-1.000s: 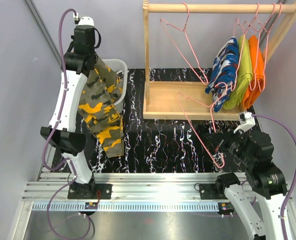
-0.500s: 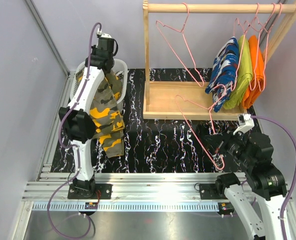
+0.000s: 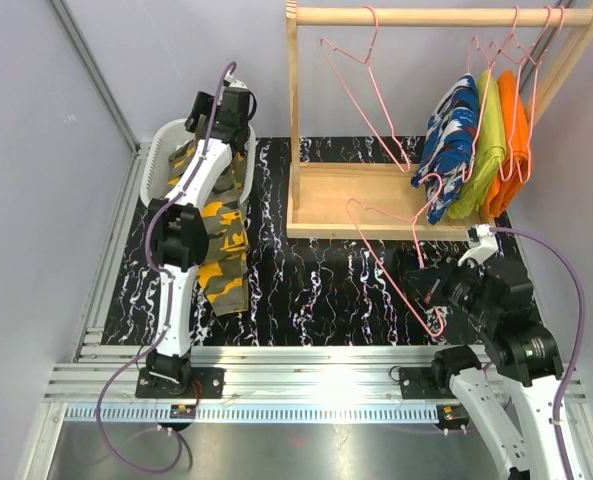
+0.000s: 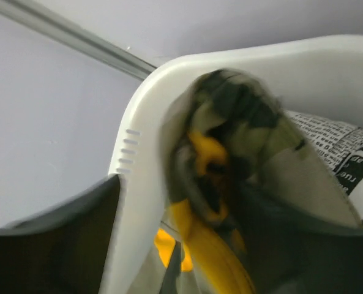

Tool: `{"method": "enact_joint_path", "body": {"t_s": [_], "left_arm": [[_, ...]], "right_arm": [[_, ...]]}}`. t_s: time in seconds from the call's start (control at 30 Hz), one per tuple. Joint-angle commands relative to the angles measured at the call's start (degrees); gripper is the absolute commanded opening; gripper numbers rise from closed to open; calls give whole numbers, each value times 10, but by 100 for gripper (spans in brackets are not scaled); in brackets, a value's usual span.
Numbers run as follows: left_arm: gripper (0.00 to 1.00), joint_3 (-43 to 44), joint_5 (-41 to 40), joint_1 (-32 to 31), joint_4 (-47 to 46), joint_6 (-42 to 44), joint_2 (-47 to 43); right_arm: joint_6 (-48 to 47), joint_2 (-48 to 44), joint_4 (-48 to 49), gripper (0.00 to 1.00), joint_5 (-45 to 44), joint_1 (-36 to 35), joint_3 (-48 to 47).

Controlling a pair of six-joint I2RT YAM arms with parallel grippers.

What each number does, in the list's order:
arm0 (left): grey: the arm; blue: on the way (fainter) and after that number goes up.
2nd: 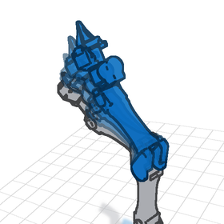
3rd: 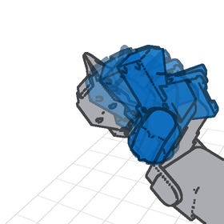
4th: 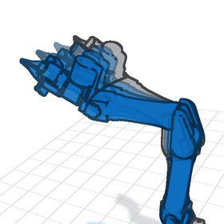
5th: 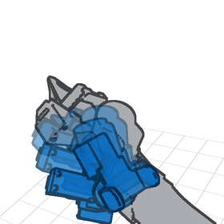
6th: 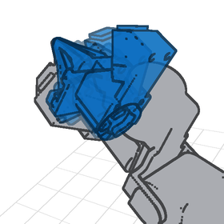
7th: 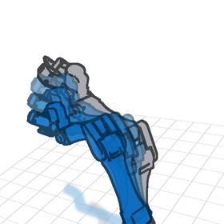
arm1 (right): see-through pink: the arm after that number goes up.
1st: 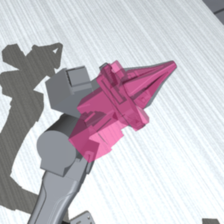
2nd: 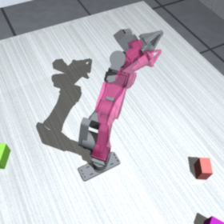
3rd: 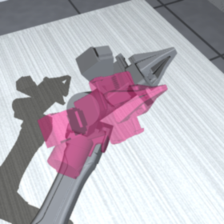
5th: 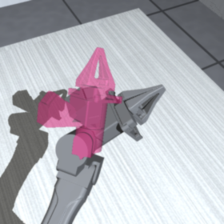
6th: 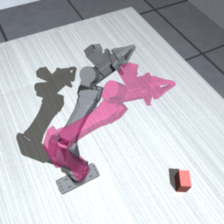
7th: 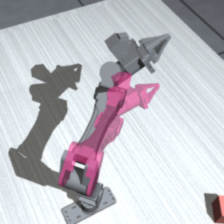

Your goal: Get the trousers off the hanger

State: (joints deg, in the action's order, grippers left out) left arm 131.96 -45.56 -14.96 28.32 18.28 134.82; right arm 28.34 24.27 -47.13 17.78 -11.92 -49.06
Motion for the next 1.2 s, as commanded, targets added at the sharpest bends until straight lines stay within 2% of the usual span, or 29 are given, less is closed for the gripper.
{"method": "enact_joint_path", "body": {"t_s": [0.0,0.03,0.2,0.33,0.43,0.47,0.53,0.57,0.63,0.67,0.77,0.8,0.83,0.93,1.07,1.17], "left_arm": [[94,65,2,-4,-48,-8,-66],[99,70,8,-4,-45,-11,-78],[99,74,46,-6,-42,-36,-181],[99,70,48,-16,-19,-42,-227],[99,63,50,-23,72,-111,-272],[99,51,54,-24,136,-178,-292],[99,-9,68,-24,184,-259,-338],[99,-101,87,-25,204,-325,-401],[99,-192,107,-29,204,-386,-467],[99,-289,107,-41,196,-430,-528],[99,-410,75,-104,165,-496,-638],[99,-473,59,-120,170,-525,-656],[99,-504,46,-152,167,-563,-675],[99,-620,39,-191,149,-644,-741],[99,-737,46,-201,146,-722,-786],[99,-800,57,-205,125,-743,-813]], "right_arm": [[4,17,50,0,24,2,7],[4,18,53,0,25,2,7],[4,16,59,0,30,2,3],[-1,14,52,0,31,2,-9],[-15,13,40,0,23,2,-19],[-20,14,36,0,16,2,-23],[-35,19,29,0,2,2,-33],[-41,24,27,0,-3,2,-38],[-57,26,15,0,-20,2,-53],[-62,30,12,0,-24,1,-60],[-76,38,1,0,-35,1,-85],[-78,38,0,0,-45,2,-93],[-79,39,0,0,-50,3,-106],[-96,50,-8,0,-90,2,-135],[-116,70,1,0,-128,2,-168],[-123,91,14,0,-151,2,-196]]}}
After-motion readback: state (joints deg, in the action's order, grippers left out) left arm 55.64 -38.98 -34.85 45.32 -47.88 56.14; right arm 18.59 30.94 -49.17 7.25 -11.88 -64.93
